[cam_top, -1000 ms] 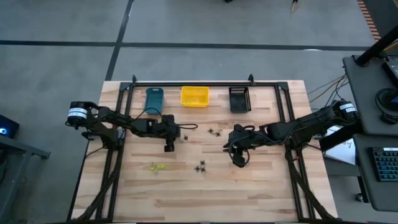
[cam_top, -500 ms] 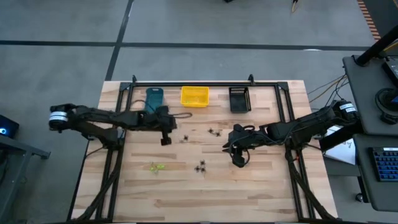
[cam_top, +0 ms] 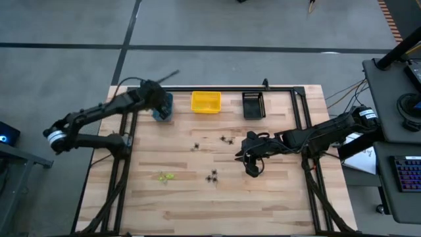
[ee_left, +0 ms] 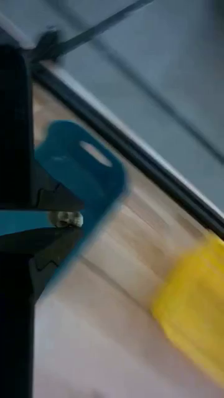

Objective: Sort Halloween decoration
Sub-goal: Put the gray skull toy into the blue bin

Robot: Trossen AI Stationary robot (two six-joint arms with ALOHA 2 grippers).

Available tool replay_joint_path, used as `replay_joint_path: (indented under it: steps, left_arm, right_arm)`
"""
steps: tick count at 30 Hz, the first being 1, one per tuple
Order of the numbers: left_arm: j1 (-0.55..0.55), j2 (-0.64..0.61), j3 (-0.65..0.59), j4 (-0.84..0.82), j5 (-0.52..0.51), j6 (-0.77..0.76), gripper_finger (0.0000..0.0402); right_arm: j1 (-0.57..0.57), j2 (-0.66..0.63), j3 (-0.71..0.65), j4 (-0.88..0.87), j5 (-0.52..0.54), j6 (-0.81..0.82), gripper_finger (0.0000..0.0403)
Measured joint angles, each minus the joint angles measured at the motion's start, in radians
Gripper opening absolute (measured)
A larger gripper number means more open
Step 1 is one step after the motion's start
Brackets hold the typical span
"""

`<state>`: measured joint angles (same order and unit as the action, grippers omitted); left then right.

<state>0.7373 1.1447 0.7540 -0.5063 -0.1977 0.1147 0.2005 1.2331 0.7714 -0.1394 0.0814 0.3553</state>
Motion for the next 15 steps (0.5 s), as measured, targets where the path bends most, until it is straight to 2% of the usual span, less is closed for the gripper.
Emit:
replay_joint_path:
  steps: [4,12,15]
  left_arm:
    - [0.100,0.066,0.000,-0.001,0.084,-0.036,0.0004]
    - [0.114,0.197,0.013,-0.016,0.074,-0.047,0.0002]
    - [0.114,0.228,0.027,-0.017,0.002,-0.054,0.0003]
  right_arm:
    - [0.000,0.000,0.000,0.000,0.000,0.000,0.0075]
    - [0.000,0.000,0.000,0.003,0.000,0.000,0.0075]
    - [0.000,0.000,0.000,0.003,0.000,0.000,0.0075]
